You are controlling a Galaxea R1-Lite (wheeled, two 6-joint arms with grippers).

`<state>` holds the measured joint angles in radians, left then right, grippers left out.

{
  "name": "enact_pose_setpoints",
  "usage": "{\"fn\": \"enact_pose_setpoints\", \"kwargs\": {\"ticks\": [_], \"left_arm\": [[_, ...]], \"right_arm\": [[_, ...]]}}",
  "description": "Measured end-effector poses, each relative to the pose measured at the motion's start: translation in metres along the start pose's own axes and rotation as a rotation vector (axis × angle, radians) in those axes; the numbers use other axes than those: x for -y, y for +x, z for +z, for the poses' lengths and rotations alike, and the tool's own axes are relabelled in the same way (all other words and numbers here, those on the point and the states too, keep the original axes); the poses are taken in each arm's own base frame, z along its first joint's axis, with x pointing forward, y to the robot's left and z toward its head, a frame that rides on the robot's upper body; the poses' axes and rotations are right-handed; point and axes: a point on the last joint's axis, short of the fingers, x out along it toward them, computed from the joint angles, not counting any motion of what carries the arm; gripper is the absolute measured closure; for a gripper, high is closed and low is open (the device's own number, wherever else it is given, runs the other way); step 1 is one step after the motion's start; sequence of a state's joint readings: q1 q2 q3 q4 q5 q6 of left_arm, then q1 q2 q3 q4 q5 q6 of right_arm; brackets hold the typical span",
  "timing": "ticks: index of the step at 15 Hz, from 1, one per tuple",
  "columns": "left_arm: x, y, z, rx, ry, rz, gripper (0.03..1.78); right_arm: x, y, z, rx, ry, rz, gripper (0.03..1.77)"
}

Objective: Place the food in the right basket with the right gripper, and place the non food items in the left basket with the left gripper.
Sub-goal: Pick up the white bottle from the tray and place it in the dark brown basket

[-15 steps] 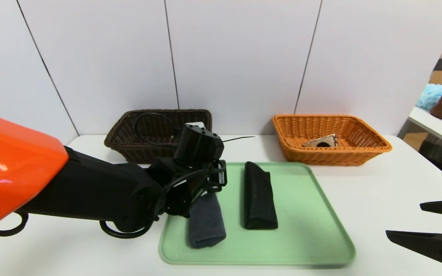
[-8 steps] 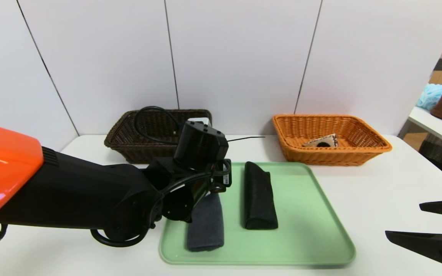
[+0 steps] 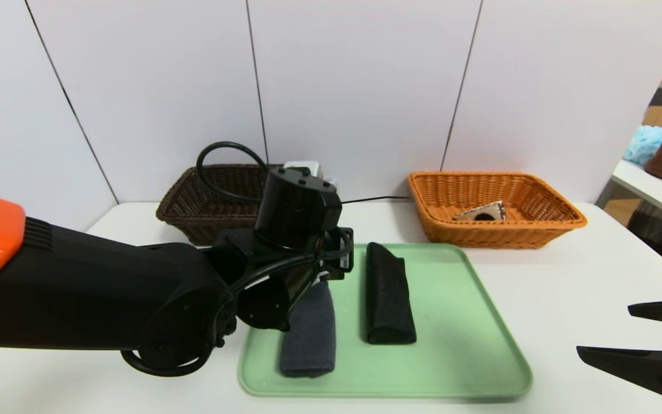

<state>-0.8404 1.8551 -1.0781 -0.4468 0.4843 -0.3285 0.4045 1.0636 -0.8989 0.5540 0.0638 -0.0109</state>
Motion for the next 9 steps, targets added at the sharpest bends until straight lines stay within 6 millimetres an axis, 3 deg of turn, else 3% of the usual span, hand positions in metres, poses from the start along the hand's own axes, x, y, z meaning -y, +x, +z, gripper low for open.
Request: {"fn": "enact_pose_setpoints", "kwargs": {"ticks": [9], "left_arm": [[0.0, -0.008, 0.034, 0.147, 0.104, 0.004, 1.29]], "right_arm": [[-0.001, 0.0, 0.0, 0.002, -0.004, 0.003, 0.1]]}}
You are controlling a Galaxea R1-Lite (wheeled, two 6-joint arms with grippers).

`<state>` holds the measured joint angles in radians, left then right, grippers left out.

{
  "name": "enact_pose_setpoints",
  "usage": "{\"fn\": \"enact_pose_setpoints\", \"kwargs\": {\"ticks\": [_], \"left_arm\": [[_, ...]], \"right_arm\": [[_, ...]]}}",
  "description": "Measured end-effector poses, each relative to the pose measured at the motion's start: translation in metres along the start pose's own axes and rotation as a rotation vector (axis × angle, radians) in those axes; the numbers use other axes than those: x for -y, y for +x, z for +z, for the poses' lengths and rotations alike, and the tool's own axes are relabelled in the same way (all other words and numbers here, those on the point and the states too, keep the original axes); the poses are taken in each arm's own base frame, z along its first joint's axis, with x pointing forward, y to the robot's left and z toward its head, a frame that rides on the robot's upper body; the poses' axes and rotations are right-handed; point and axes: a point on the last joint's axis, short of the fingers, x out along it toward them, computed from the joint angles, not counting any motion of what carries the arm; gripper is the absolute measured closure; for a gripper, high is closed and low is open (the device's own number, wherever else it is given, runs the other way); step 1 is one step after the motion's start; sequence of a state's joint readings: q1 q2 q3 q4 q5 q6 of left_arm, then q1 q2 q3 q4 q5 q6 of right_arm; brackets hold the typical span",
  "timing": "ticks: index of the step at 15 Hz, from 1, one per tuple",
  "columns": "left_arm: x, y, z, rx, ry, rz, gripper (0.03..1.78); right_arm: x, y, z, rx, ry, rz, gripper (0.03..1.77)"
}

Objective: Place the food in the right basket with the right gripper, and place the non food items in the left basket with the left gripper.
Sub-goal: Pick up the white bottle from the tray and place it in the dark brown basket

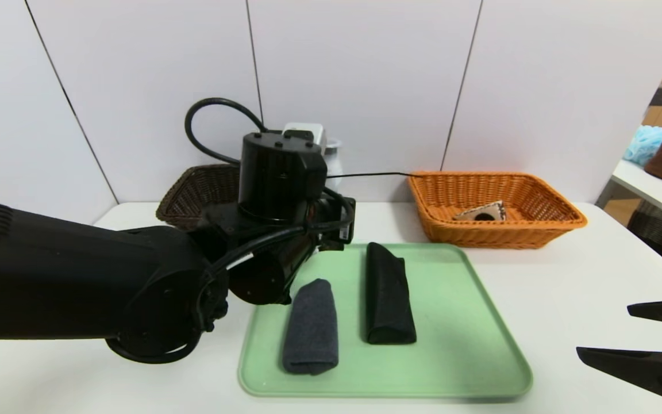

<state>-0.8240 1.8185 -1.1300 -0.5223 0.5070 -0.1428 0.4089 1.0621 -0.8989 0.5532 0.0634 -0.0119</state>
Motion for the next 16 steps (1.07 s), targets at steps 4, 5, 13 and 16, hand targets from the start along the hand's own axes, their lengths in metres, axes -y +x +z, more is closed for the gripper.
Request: {"fn": "enact_pose_setpoints", "kwargs": {"ticks": [4, 5, 13, 16], "left_arm": [[-0.025, 0.005, 0.033, 0.096, 0.032, 0.064, 1.29], [-0.032, 0.008, 0.04, 0.112, 0.039, 0.085, 1.29], [-0.085, 0.045, 0.041, 0.093, 0.069, 0.155, 1.29], [-0.092, 0.057, 0.035, 0.059, 0.078, 0.172, 1.29]], "right_arm": [[0.0, 0.0, 0.0, 0.002, -0.001, 0.002, 0.1], [0.0, 0.0, 0.0, 0.002, -0.002, 0.003, 0.1], [0.0, 0.0, 0.0, 0.002, -0.003, 0.004, 0.1], [0.0, 0.0, 0.0, 0.002, -0.002, 0.004, 0.1]]}}
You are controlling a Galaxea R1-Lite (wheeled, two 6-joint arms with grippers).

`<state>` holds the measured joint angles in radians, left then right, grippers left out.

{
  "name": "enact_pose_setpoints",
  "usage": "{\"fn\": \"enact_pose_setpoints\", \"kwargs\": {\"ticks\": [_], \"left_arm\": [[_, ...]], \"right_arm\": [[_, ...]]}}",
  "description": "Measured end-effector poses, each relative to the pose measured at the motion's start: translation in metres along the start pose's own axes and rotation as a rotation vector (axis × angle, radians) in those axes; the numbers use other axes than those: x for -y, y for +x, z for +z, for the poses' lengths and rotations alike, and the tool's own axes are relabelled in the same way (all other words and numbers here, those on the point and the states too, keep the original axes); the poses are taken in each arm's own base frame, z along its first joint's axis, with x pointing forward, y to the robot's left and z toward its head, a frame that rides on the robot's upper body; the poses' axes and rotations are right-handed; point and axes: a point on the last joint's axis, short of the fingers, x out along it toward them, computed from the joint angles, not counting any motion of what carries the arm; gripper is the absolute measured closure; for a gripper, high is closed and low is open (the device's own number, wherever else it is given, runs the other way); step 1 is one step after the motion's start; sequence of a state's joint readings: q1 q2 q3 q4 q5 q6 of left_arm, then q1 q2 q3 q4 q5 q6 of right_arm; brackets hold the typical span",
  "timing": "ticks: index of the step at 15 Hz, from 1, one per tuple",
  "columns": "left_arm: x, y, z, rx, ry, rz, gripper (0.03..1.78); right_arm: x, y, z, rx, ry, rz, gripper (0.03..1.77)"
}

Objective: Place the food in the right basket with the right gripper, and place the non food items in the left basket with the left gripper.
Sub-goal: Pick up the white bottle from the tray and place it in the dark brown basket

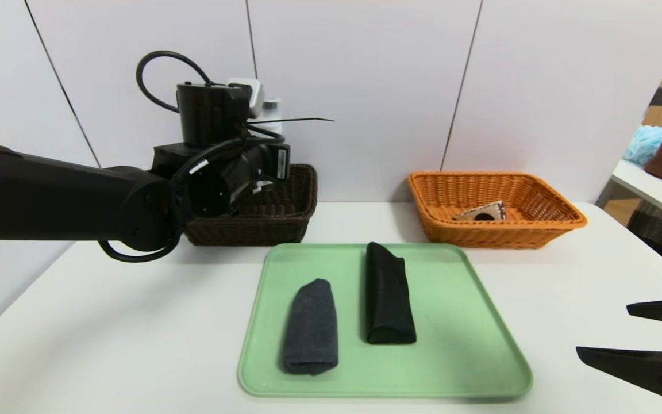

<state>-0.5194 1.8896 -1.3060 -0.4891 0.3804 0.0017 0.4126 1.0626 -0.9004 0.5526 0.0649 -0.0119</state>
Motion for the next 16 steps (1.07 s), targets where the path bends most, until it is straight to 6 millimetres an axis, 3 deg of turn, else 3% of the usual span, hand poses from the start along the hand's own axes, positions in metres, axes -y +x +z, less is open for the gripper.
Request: {"fn": "enact_pose_setpoints", "kwargs": {"ticks": [8, 16], "left_arm": [[-0.018, 0.035, -0.023, -0.058, 0.023, 0.052, 1.29], [-0.023, 0.041, -0.035, -0.084, 0.028, 0.067, 1.29]], "right_arm": [[0.0, 0.0, 0.0, 0.0, -0.001, 0.0, 0.1], [0.0, 0.001, 0.001, -0.004, -0.001, 0.001, 0.1]]}}
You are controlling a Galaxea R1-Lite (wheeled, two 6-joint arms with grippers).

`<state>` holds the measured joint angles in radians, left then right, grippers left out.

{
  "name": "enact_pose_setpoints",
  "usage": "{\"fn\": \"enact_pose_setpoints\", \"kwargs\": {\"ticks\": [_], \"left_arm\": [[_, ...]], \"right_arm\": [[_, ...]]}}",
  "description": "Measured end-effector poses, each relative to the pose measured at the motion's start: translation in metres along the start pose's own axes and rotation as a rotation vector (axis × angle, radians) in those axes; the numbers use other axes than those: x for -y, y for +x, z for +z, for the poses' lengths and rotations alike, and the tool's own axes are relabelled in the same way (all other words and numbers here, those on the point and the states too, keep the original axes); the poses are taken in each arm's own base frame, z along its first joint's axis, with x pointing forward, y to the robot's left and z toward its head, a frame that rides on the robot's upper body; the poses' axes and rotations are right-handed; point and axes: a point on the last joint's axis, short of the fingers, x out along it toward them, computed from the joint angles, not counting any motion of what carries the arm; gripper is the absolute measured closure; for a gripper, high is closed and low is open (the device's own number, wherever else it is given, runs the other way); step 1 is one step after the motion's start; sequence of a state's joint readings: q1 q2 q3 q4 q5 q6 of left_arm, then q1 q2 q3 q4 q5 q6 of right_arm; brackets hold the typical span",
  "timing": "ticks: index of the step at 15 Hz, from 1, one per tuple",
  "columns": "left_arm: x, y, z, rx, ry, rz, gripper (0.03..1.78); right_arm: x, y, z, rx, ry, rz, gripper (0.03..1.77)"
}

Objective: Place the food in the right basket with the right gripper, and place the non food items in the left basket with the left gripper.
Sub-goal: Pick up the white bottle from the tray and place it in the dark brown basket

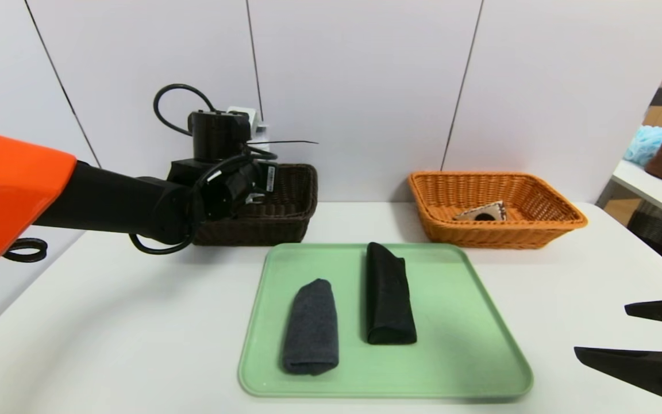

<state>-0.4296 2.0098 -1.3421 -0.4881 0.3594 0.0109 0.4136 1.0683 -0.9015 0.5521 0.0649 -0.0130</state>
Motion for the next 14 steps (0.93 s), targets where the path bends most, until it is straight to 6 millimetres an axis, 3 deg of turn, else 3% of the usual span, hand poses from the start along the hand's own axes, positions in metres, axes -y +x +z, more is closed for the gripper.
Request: {"fn": "enact_pose_setpoints", "kwargs": {"ticks": [14], "left_arm": [[-0.002, 0.013, -0.017, -0.042, 0.003, 0.015, 1.29]], "right_arm": [[0.0, 0.002, 0.0, -0.007, 0.001, 0.001, 0.1]]}}
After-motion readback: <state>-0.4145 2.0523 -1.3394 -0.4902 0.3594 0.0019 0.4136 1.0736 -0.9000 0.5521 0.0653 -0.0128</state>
